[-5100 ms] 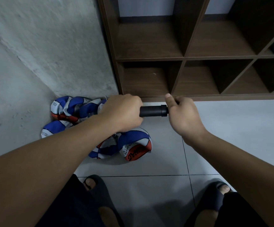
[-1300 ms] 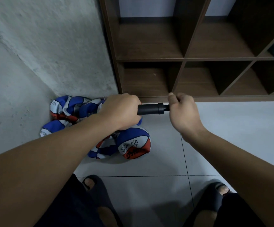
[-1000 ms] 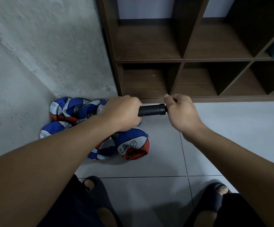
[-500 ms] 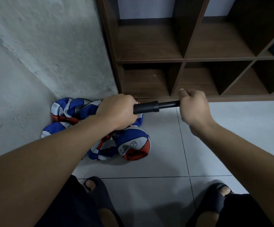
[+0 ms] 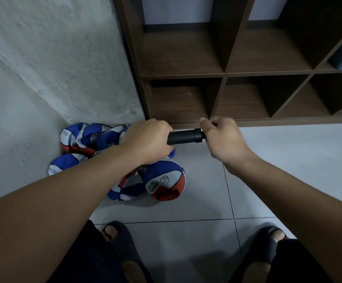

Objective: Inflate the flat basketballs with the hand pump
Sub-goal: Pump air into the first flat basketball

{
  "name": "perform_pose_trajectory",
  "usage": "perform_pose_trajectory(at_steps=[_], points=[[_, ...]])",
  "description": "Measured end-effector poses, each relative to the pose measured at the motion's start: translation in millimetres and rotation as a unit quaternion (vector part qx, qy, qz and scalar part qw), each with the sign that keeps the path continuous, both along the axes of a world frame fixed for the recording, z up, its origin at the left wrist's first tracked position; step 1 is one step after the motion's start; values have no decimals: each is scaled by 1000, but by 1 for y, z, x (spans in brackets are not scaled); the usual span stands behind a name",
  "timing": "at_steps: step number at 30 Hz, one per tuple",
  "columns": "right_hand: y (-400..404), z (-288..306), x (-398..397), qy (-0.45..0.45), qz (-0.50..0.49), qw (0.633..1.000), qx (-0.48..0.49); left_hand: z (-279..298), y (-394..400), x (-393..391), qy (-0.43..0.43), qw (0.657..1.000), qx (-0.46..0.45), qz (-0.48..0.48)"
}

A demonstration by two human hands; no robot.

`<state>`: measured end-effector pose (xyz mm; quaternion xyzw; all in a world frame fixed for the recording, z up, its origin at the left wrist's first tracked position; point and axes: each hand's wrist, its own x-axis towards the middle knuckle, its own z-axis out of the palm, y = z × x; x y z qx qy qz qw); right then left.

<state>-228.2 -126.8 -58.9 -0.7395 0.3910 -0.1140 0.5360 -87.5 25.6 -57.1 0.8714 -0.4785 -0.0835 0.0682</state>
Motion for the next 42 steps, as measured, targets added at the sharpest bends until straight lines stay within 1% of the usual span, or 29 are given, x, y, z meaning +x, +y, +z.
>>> perform_pose_trajectory(at_steps=[3, 5, 7, 9, 11, 15, 18, 23, 28, 30, 31, 33, 36, 38, 42], points=[[-26, 3, -2, 11, -49, 999, 8, 0, 8, 14, 6, 1000, 13, 12], [-48, 6, -6, 14, -103, 994, 34, 0, 16, 28, 15, 999, 27, 33], [-55, 5, -8, 15, -125, 991, 53, 0, 21, 37, 31, 998, 35, 42], [-46, -1, -8, 13, -117, 992, 41, -1, 23, 38, 38, 997, 46, 42], [-32, -6, -6, 16, -97, 995, 7, -2, 20, 32, 33, 997, 52, 36], [-10, -1, -3, 5, -60, 998, -23, -1, 9, 13, -5, 1000, 23, 18], [7, -1, -5, 1, -41, 998, -43, 0, 3, 5, -9, 1000, 19, -3], [16, -8, -6, 27, -10, 999, -30, -3, 2, 2, 10, 999, 33, -13], [9, -7, -3, 17, 0, 1000, 8, -4, 2, 5, 17, 999, 27, -14], [4, -9, -2, 22, 9, 1000, 20, -5, 4, 7, 34, 998, 34, -27], [-2, -9, -2, 26, 4, 999, 25, -4, 7, 10, 49, 998, 40, -29], [-21, -8, -3, 27, -37, 999, 29, -1, 15, 23, 69, 996, 52, -13], [-48, -5, -8, 17, -97, 994, 56, 3, 27, 45, 70, 995, 65, 17], [-51, -5, -10, 11, -104, 993, 58, 3, 28, 47, 71, 995, 61, 16], [-25, -5, -5, 5, -100, 995, 9, -3, 17, 32, 61, 997, 55, 8]])
